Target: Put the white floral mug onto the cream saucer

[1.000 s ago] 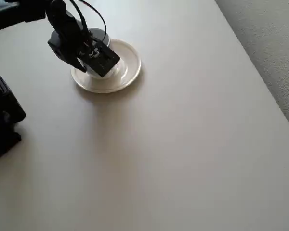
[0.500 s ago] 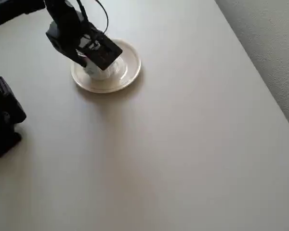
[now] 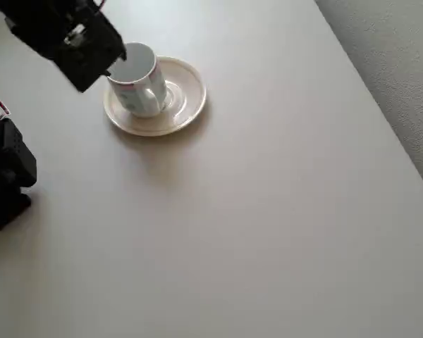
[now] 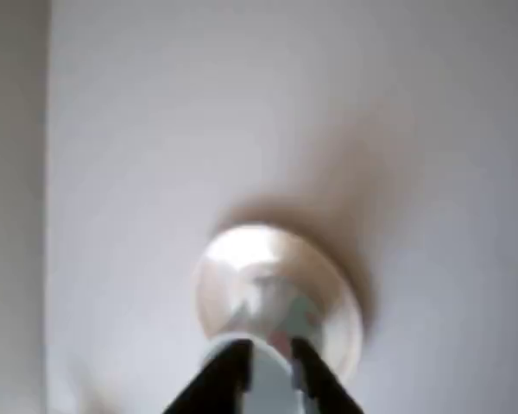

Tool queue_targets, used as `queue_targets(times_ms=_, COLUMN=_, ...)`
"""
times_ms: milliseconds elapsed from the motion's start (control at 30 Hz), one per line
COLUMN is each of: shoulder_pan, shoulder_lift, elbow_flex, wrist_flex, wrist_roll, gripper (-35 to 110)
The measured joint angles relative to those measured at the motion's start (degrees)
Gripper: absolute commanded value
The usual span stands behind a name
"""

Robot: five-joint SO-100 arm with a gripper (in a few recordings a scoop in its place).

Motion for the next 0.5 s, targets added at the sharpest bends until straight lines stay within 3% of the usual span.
queue_targets(times_ms=133, shoulder_pan=4.57, shoulder_lift=10.90, elbow_flex=12.48, wrist_flex=-8.09, wrist_roll=1.93, gripper=-2)
queue_targets(times_ms=367, shoulder_pan=7.03, shoulder_lift=37.27, elbow_flex=56.16, wrist_flex=-23.91, wrist_roll=5.80, gripper=-2)
queue_targets(times_ms=500, shoulder_pan=5.89, shoulder_lift=47.11, elbow_flex=72.95, wrist_flex=-25.84, wrist_roll=6.94, gripper=-2)
